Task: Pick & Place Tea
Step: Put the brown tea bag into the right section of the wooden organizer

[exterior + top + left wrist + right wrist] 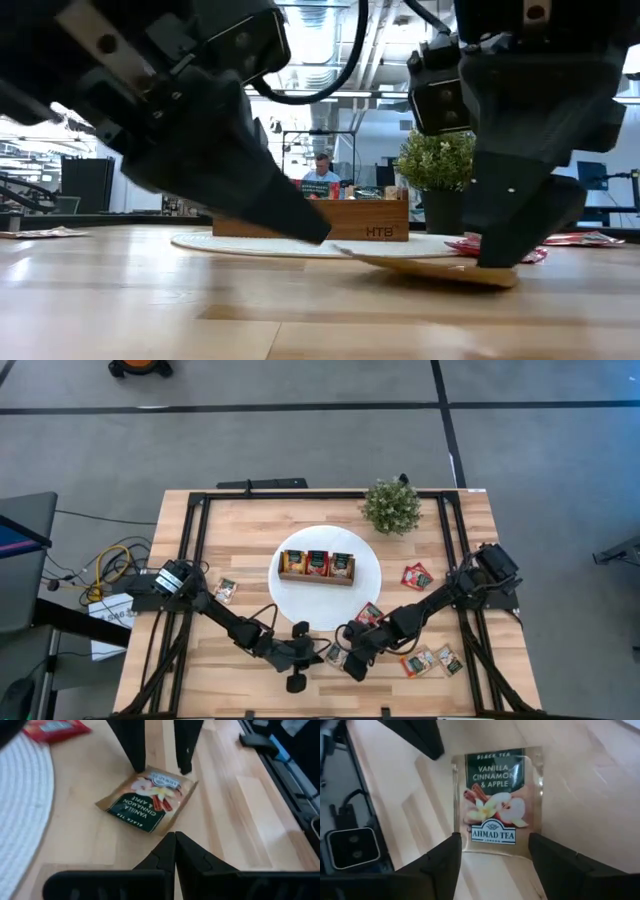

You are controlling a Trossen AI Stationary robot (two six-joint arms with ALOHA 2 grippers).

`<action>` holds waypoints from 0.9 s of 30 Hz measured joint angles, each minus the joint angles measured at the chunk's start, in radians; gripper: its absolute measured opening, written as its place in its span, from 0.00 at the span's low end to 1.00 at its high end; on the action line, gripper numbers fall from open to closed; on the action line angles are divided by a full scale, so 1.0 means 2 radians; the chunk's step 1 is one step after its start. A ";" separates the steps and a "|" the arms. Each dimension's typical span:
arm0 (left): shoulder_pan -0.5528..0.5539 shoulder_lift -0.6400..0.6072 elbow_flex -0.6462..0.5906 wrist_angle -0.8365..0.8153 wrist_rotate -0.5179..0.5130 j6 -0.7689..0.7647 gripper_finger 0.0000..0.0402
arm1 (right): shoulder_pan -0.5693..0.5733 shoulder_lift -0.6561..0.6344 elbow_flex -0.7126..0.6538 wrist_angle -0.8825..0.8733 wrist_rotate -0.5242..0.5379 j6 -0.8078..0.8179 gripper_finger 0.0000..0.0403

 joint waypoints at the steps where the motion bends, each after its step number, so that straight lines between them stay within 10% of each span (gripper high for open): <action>1: 0.000 0.000 0.000 -0.002 0.003 0.000 0.00 | -0.001 0.001 0.000 0.009 0.001 -0.006 0.54; 7: 0.000 0.000 0.000 -0.002 0.003 0.000 0.00 | -0.009 -0.003 0.001 0.104 0.016 -0.039 0.52; 16: -0.002 0.007 0.000 -0.002 0.085 0.001 0.00 | -0.026 0.006 -0.001 0.009 -0.019 -0.013 0.50; 27: 0.014 0.053 0.002 0.041 0.015 -0.007 0.00 | -0.026 0.043 0.005 0.086 -0.066 -0.006 0.49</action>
